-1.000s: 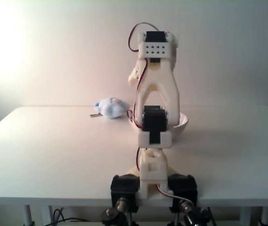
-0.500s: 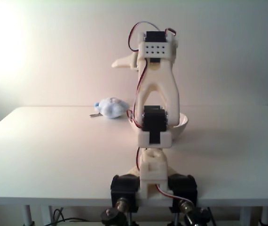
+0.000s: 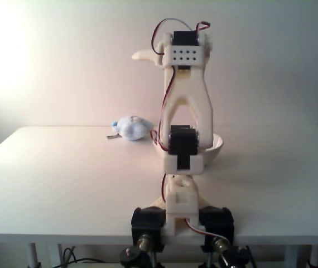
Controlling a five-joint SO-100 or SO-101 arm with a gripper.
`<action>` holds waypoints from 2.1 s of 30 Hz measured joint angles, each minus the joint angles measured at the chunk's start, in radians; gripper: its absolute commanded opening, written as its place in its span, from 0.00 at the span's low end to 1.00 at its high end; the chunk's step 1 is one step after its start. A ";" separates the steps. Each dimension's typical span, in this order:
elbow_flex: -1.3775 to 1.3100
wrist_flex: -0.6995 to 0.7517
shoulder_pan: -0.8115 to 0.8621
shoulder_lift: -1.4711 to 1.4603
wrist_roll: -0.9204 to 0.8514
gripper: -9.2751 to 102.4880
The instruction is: Grasp a skyblue doll and put it into the bowl.
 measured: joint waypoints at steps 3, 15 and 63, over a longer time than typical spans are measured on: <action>-0.075 0.000 0.000 -0.107 0.000 0.70; -0.505 -0.003 0.000 -0.718 0.002 0.70; -1.575 -0.003 -0.253 -2.140 0.002 0.78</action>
